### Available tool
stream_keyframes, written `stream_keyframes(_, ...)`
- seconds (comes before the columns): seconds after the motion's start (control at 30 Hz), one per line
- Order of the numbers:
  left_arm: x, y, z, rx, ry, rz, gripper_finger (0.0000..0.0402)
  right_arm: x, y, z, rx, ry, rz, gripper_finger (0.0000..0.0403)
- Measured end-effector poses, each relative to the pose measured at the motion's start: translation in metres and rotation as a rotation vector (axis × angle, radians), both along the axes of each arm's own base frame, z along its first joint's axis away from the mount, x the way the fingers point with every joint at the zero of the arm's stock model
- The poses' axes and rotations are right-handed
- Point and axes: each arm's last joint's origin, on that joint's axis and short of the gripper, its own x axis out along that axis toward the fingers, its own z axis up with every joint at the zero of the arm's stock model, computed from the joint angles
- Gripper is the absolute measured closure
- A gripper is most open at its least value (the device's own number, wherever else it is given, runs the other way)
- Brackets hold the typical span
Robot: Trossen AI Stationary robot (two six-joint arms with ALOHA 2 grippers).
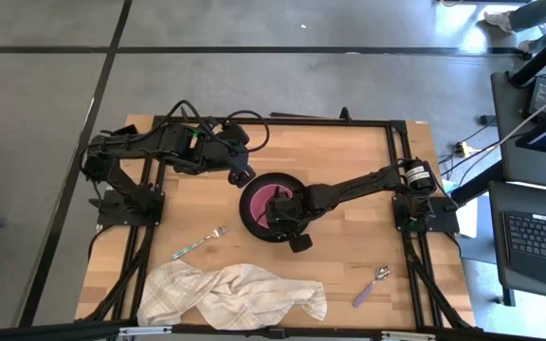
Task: Set table place
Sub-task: Put the pink bowl on top of the black plate
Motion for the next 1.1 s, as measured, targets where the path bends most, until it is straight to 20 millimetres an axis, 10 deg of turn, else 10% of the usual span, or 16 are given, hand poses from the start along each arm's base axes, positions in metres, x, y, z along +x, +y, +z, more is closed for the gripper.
stream_keyframes(1.1, 0.0000, 0.0000, 0.0000, -0.001, 0.000, 0.000, 0.0308, -0.0022, -0.0015, -0.0011, -0.008, 0.027, -0.094, 0.0279)
